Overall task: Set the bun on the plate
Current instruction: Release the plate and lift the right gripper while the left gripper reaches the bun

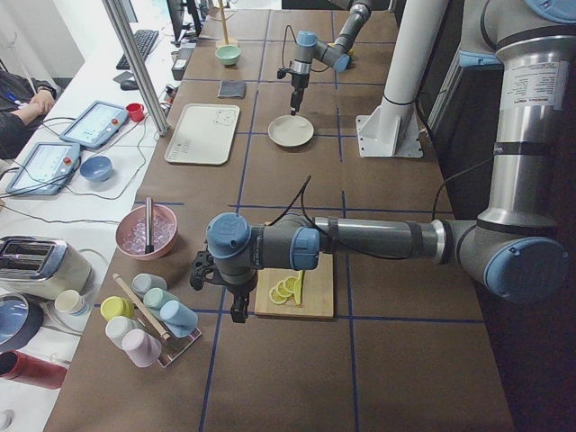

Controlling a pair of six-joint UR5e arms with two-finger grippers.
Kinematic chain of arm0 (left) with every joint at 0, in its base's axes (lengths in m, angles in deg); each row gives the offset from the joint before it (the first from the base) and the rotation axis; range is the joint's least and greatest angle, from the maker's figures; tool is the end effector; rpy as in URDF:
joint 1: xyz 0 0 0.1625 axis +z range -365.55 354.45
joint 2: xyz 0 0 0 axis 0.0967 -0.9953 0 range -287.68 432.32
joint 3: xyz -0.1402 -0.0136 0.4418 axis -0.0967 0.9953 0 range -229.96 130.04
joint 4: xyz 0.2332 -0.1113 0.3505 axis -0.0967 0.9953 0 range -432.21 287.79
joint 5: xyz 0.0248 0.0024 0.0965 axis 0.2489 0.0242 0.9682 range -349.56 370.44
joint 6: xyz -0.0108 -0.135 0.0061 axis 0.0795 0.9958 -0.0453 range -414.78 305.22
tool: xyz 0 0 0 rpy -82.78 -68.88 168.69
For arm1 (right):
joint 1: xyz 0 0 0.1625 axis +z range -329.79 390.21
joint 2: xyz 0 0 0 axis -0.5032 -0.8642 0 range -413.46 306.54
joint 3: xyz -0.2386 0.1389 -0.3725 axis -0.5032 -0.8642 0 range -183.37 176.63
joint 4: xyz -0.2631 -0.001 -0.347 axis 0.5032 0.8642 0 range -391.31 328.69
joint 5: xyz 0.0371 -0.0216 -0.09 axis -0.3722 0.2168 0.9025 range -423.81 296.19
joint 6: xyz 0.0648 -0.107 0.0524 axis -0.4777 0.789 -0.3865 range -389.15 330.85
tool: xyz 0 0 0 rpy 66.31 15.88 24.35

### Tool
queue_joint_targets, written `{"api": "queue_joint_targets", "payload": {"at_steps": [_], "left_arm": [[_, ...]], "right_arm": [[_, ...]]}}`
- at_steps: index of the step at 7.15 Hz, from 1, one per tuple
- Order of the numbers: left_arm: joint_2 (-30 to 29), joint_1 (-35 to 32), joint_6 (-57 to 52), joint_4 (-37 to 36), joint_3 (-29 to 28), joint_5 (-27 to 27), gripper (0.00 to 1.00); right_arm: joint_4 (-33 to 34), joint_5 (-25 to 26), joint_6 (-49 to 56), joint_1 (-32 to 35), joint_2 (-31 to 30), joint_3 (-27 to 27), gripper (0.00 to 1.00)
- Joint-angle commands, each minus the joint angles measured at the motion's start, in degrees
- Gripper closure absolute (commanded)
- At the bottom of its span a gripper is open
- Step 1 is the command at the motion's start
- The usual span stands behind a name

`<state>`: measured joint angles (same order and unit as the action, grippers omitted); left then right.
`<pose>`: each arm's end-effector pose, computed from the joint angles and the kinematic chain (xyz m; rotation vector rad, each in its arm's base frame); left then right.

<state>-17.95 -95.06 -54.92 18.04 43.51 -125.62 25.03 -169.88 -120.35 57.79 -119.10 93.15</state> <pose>-0.0312 -0.5220 0.6861 0.0631 0.8038 0.0384 -0.5829 -0.4125 0.3381 0.0116 -1.1494 0.2881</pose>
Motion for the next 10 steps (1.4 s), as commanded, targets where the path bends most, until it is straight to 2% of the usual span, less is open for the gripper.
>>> {"api": "queue_joint_targets", "payload": {"at_steps": [1,3,4,5,7,8,10], "left_arm": [[0.0,6.2,11.8,1.4,8.4,0.0,0.00],[0.1,14.8,26.6,2.1,15.1,0.7,0.00],[-0.1,16.7,31.8,4.0,17.6,0.7,0.00],[0.2,22.0,40.1,8.3,18.3,4.8,0.00],[6.6,34.7,57.4,26.6,16.9,15.9,0.00],[7.8,39.3,62.1,31.2,15.2,19.7,0.00],[8.0,46.7,68.8,41.5,8.1,27.9,0.00]], "right_arm": [[11.0,-0.4,4.3,2.3,0.3,5.6,0.00],[25.0,1.5,16.9,5.3,0.4,9.6,0.00],[27.3,1.2,23.9,7.2,0.0,9.9,0.00],[27.5,0.5,29.2,9.3,-0.5,10.4,0.00],[27.5,-5.6,30.8,15.2,-1.8,10.4,0.00],[27.2,-7.6,31.4,17.7,-3.4,10.4,0.00],[27.0,-8.3,34.8,20.0,-6.6,12.3,0.00]]}}
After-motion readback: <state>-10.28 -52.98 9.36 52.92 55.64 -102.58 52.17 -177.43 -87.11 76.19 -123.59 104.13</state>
